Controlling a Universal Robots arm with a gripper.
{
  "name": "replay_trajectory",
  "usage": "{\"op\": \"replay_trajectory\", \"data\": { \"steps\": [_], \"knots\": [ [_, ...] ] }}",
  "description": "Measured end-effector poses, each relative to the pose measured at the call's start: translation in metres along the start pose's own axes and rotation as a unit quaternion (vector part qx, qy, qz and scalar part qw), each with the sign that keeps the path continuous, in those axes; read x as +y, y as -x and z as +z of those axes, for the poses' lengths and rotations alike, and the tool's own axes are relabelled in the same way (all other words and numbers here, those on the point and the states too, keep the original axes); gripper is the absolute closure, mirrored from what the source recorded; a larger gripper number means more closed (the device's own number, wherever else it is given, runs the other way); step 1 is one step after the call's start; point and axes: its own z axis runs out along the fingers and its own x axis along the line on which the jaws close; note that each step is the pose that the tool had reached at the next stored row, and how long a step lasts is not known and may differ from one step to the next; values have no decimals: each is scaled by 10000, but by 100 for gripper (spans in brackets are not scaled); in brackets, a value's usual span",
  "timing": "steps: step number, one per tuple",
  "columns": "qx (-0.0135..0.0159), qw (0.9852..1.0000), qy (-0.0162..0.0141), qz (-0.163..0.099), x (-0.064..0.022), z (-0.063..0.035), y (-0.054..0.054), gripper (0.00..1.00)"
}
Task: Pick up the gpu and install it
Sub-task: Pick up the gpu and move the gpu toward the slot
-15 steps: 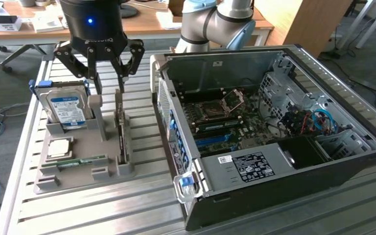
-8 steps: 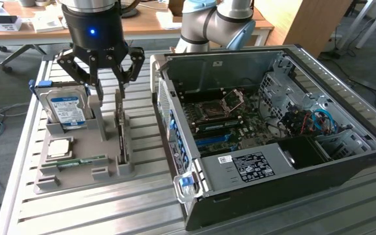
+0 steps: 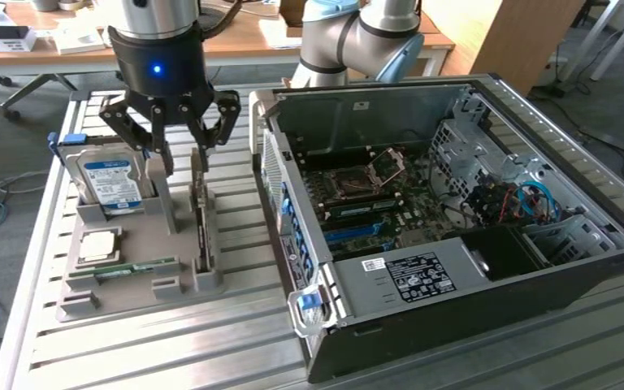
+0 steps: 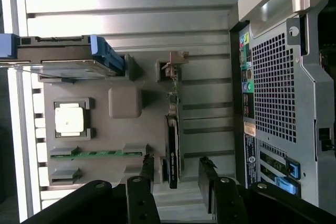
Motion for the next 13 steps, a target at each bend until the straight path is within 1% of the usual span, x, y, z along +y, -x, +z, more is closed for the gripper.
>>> {"op": "replay_trajectory", "data": {
  "steps": [13],
  "knots": [
    [0,10000,0,0,-11,236,-6,53]
  ]
}}
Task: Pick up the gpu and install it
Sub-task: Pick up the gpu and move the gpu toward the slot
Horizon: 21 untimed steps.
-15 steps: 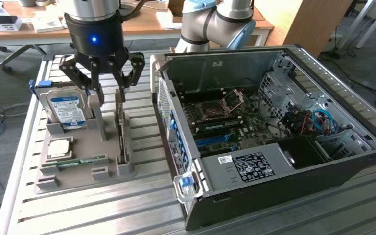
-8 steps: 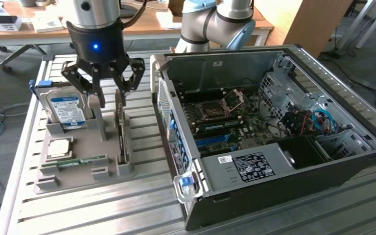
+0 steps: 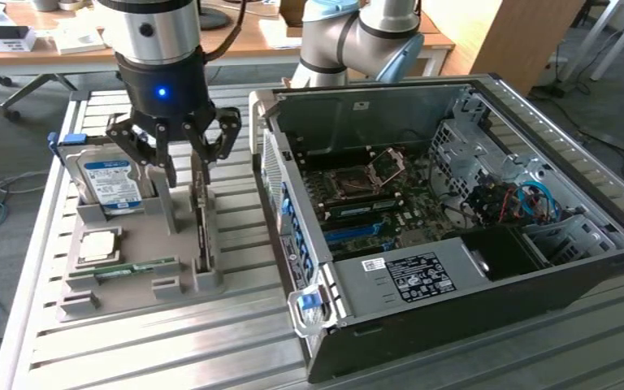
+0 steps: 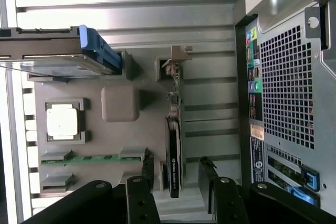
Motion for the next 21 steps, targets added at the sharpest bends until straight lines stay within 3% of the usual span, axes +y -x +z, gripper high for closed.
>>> {"op": "replay_trajectory", "data": {
  "steps": [21],
  "knots": [
    [1,10000,0,0,-15,335,-8,53]
  ]
}}
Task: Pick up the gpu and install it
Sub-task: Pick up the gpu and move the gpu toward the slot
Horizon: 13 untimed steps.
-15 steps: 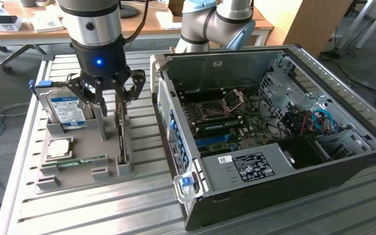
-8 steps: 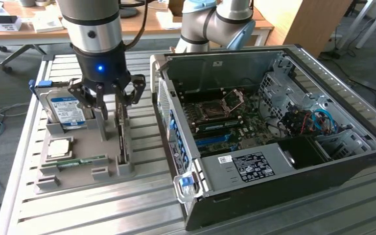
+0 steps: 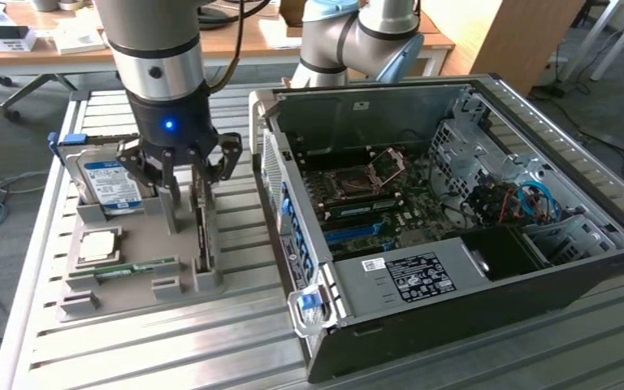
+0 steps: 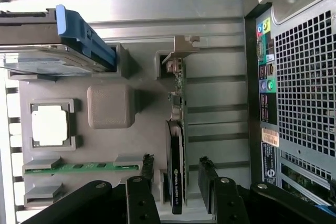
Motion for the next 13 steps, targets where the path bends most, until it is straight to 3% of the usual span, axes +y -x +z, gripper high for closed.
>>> {"op": "replay_trajectory", "data": {
  "steps": [3,13],
  "knots": [
    [0,10000,0,0,-2,43,-1,53],
    [0,10000,5,1,0,45,24,53]
  ]
}}
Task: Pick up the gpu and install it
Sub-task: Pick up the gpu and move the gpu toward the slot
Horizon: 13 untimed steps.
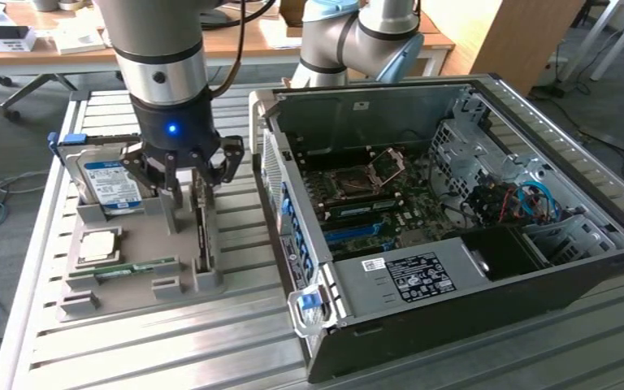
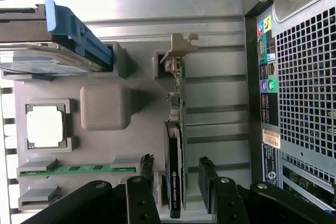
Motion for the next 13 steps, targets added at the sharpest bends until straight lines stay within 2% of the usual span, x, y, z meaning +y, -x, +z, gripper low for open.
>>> {"op": "replay_trajectory", "data": {
  "steps": [9,13],
  "knots": [
    [5,10000,-1,0,1,0,14,53],
    [6,10000,0,0,-1,46,14,53]
  ]
}}
